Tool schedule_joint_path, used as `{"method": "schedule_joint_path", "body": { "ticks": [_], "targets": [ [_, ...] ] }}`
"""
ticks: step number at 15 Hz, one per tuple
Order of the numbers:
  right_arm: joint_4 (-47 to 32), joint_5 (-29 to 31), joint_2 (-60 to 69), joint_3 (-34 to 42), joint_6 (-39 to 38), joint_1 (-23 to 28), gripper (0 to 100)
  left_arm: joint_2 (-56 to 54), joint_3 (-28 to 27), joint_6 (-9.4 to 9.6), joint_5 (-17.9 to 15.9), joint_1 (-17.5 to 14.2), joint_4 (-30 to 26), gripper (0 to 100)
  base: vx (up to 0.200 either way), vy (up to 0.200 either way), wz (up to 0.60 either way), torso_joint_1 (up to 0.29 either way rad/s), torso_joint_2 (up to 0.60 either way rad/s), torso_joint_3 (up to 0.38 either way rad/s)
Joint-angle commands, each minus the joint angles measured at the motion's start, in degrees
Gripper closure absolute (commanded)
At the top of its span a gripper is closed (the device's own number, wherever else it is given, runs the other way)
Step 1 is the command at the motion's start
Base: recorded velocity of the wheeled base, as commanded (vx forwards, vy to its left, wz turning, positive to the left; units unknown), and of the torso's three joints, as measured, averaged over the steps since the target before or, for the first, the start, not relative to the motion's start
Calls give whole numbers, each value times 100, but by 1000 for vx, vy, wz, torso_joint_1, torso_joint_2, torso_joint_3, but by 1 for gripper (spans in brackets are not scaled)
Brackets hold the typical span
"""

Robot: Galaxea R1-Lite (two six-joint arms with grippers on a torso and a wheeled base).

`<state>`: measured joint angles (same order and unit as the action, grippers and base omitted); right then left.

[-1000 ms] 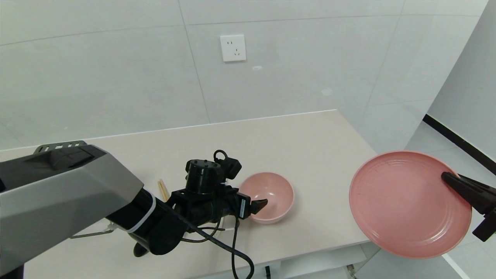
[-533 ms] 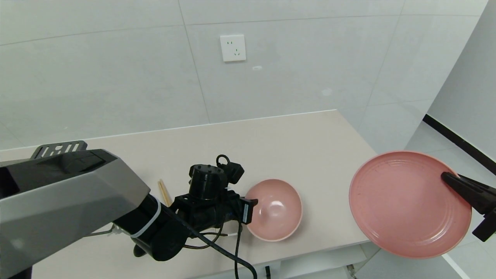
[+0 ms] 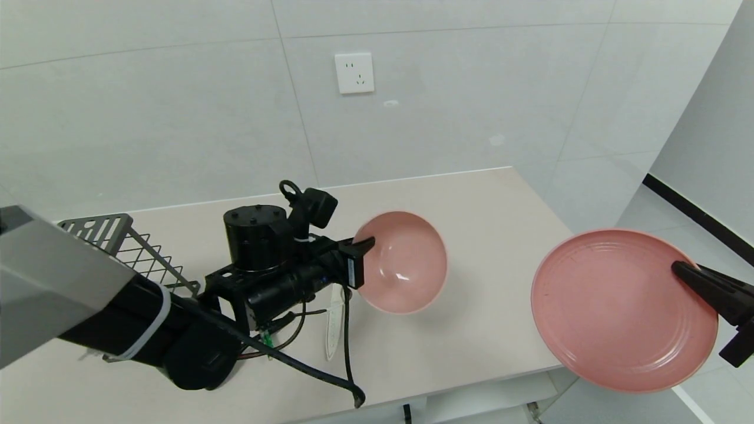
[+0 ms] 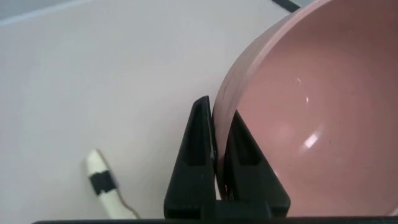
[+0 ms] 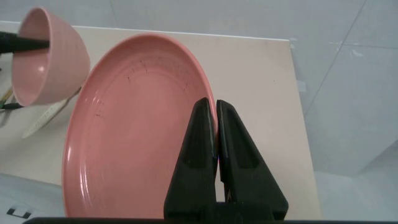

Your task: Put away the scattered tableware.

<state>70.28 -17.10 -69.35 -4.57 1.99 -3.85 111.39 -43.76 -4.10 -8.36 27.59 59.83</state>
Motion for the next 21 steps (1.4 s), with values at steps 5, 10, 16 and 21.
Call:
{"method": "schedule_joint_path", "body": {
  "ticks": [5, 10, 16, 21],
  "targets": [
    [3, -4, 89, -44, 3, -10, 100, -1400, 1379, -118, -16, -210, 275, 100, 0, 0, 0, 0, 0, 0],
    [3, 5, 247, -53, -23, -45, 100, -2868, 2838, -443, 63, -245, 248, 100, 0, 0, 0, 0, 0, 0],
    [3, -4, 256, -202, -190, -45, 100, -3378, 3462, -874, -16, -438, 723, 100, 0, 0, 0, 0, 0, 0],
    [214, -47, 212, -167, -251, -406, 100, -3281, 3603, -1234, 72, -447, 916, 100, 0, 0, 0, 0, 0, 0]
  ]
}}
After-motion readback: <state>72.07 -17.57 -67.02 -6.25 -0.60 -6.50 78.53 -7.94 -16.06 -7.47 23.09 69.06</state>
